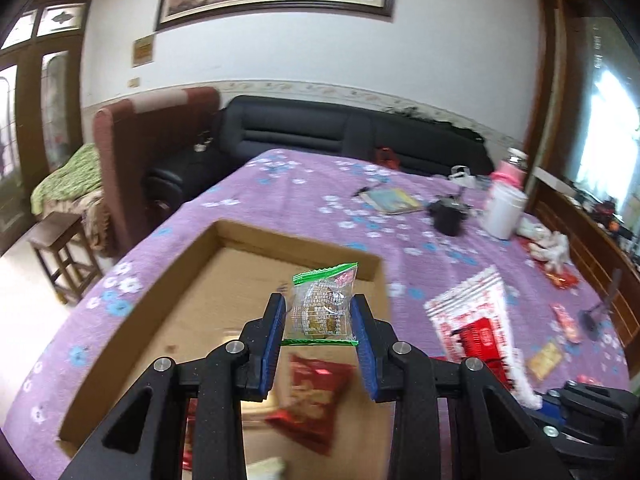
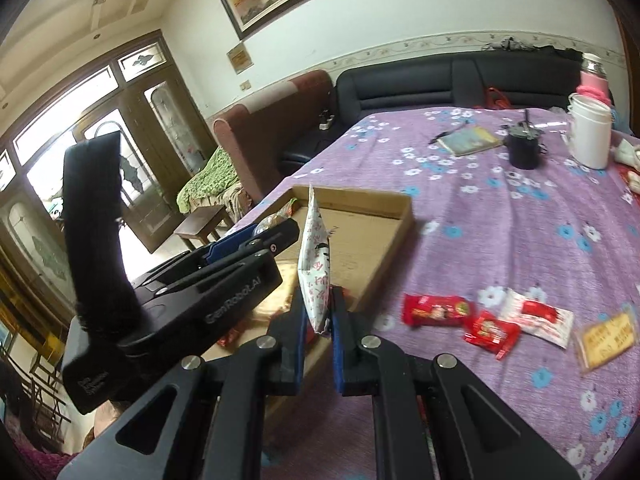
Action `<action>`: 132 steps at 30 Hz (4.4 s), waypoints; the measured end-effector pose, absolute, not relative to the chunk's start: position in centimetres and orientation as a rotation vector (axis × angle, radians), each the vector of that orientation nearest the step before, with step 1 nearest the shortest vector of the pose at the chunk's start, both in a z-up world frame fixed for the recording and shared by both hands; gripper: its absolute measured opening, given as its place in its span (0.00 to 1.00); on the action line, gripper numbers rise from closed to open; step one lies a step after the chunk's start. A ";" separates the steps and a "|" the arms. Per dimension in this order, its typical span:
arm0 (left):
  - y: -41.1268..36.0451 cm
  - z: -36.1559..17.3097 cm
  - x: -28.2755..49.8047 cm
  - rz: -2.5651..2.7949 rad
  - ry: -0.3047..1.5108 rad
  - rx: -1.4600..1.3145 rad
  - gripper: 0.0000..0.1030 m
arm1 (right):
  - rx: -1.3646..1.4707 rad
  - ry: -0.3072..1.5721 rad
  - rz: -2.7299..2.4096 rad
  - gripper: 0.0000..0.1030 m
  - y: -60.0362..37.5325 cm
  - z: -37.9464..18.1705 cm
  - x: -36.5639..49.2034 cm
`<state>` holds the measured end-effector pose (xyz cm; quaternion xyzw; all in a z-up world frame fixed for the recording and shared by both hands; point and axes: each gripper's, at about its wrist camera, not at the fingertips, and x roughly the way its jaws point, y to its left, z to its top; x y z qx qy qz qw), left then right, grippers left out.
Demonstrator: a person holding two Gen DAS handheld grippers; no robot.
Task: Organize snacks
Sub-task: 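Carry the pastry bag and white floral packet over the cardboard box, then open the left gripper to drop the pastry bag into the box, then open the right gripper to drop the white floral packet into the box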
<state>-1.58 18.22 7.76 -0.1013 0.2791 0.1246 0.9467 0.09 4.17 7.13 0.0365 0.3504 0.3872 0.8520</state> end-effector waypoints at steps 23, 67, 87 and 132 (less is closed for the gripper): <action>21.2 6.1 -2.0 0.398 0.617 -0.180 0.35 | 0.005 0.829 0.856 0.11 9.7 3.8 1.0; 21.3 5.7 -1.8 0.398 0.627 -0.192 0.35 | -0.199 0.775 0.810 0.11 11.6 2.6 -2.4; 21.2 5.7 -1.8 0.401 0.623 -0.185 0.35 | -0.268 0.729 0.795 0.11 12.3 3.0 -4.6; 20.6 6.2 -2.2 0.425 0.600 -0.156 0.48 | -0.223 0.692 0.775 0.33 10.6 4.4 -4.6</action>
